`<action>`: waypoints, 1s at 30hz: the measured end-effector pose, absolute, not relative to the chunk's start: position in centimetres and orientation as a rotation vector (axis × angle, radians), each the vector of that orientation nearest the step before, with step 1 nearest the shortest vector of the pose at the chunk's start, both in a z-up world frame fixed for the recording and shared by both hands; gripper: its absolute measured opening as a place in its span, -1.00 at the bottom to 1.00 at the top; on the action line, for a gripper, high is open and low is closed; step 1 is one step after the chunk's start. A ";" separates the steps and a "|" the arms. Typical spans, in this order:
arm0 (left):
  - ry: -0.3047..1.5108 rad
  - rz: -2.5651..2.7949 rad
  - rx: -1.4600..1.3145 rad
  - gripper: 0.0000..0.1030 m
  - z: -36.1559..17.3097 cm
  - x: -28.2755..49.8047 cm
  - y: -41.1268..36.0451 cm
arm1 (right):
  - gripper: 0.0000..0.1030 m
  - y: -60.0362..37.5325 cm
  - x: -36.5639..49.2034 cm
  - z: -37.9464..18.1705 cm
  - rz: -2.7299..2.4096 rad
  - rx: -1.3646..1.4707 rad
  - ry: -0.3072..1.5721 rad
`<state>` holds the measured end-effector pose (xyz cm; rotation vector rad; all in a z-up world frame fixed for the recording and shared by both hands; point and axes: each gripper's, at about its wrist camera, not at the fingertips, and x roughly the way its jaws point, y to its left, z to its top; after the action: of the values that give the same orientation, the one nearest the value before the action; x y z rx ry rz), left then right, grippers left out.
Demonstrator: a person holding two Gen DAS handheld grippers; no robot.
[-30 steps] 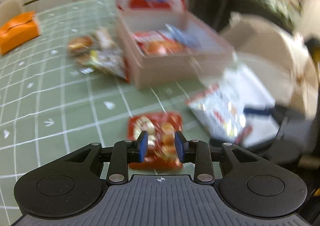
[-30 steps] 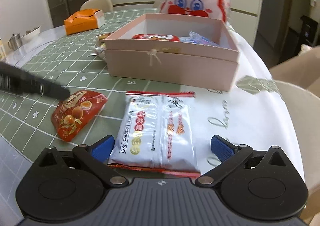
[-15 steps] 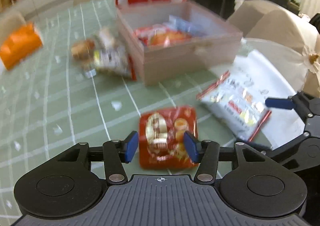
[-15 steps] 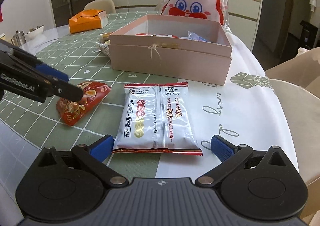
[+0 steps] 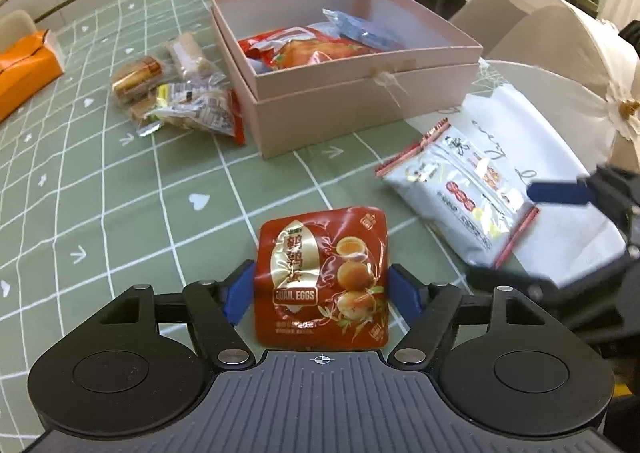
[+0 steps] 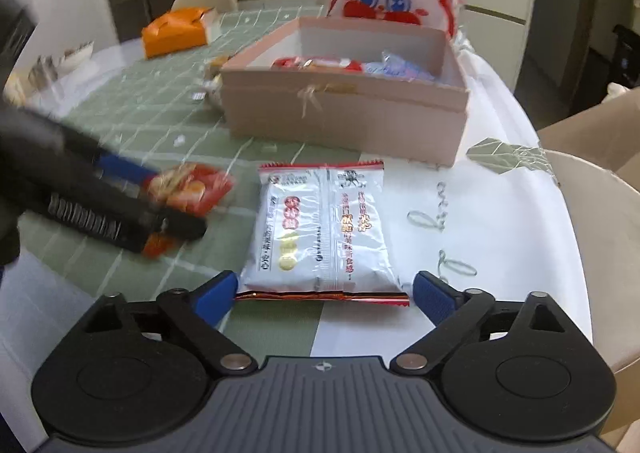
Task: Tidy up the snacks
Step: 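Carry the quail egg packet and white bag into the box and open both grippers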
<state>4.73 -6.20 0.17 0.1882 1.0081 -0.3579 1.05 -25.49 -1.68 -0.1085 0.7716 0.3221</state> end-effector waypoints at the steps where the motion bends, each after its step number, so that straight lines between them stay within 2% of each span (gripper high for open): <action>1: 1.010 -0.357 0.183 0.48 0.2 4.6 -6.1 | 0.85 -25.3 1.2 -1.6 0.314 -0.118 0.762; 10: 1.028 -0.325 0.073 0.44 1.0 2.5 -3.4 | 0.85 -21.8 2.5 -1.4 0.355 -0.254 0.755; 18: 1.105 -0.343 0.110 0.44 1.2 -1.4 -1.9 | 0.84 -22.1 3.3 -1.2 0.336 -0.203 0.758; 22: 1.128 -0.416 0.135 0.44 1.8 -2.8 -2.8 | 0.48 -22.3 4.2 -1.2 0.320 -0.120 0.817; 27: 1.117 -0.518 0.143 0.44 3.3 -3.6 -4.1 | 0.48 -22.7 2.5 1.3 0.344 -0.157 0.827; 30: 1.070 -0.589 0.106 0.44 6.3 -2.5 -4.3 | 0.48 -23.9 1.0 5.5 0.361 -0.188 0.753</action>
<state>-2.53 -4.31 6.30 0.1057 1.0700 -0.5887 0.99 -23.86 5.48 -0.1884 0.7534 0.3612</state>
